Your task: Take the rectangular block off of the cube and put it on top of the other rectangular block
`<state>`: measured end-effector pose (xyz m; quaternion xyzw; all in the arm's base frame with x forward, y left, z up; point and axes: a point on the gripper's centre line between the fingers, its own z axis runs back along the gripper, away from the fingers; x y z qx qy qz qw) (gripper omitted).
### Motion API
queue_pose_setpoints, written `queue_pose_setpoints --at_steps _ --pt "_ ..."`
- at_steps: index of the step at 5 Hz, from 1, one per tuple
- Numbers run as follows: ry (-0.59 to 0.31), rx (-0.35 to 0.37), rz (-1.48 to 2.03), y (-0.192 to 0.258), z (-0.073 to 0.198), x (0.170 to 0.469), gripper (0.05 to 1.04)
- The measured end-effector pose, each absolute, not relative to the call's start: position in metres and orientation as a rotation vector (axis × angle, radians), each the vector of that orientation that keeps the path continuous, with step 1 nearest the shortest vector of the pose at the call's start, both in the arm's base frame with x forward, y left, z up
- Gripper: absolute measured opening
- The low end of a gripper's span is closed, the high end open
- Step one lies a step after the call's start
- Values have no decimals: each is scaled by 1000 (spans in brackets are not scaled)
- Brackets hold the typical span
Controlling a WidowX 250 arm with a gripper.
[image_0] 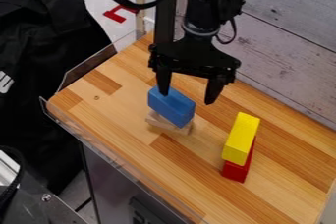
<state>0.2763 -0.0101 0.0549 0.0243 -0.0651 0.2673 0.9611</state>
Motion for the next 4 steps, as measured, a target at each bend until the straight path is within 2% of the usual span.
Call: queue_pose_setpoints --at_steps 3,4 --pt "-234 94 1193 -2 48 271 1000" --pt "-206 133 1250 -1 42 272 1000"
